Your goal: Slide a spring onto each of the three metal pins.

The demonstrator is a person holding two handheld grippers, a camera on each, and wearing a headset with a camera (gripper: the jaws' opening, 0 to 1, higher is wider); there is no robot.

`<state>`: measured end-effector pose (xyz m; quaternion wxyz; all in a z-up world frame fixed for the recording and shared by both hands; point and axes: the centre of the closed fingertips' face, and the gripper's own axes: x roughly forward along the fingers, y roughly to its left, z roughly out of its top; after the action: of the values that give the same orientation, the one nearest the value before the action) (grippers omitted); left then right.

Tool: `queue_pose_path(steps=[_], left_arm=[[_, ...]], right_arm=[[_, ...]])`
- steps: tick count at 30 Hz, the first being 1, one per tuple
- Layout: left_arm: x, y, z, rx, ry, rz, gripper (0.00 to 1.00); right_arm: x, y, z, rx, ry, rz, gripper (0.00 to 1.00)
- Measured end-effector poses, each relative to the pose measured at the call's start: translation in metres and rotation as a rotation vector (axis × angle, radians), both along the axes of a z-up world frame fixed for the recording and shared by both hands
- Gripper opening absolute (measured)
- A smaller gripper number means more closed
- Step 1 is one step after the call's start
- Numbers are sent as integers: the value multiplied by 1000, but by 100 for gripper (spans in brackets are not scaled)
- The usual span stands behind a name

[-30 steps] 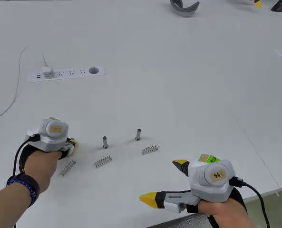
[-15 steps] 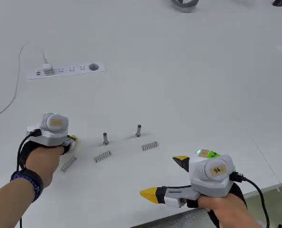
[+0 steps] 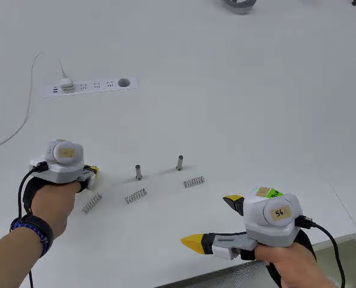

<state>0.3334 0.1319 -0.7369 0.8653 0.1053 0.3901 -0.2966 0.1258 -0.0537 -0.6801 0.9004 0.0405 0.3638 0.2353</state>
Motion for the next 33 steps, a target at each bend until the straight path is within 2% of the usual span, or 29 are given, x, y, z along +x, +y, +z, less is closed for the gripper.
queue_pose_path(steps=[13,18,33], left_arm=[[-5,7,12,-30,-15,29,7],[-8,13,16,-58,-21,55,7],[-14,24,21,-60,-32,66,7]], right_arm=[[1,1,2,3,-3,2,88],[2,1,3,10,-6,-3,88],[2,6,3,12,-7,9,88]])
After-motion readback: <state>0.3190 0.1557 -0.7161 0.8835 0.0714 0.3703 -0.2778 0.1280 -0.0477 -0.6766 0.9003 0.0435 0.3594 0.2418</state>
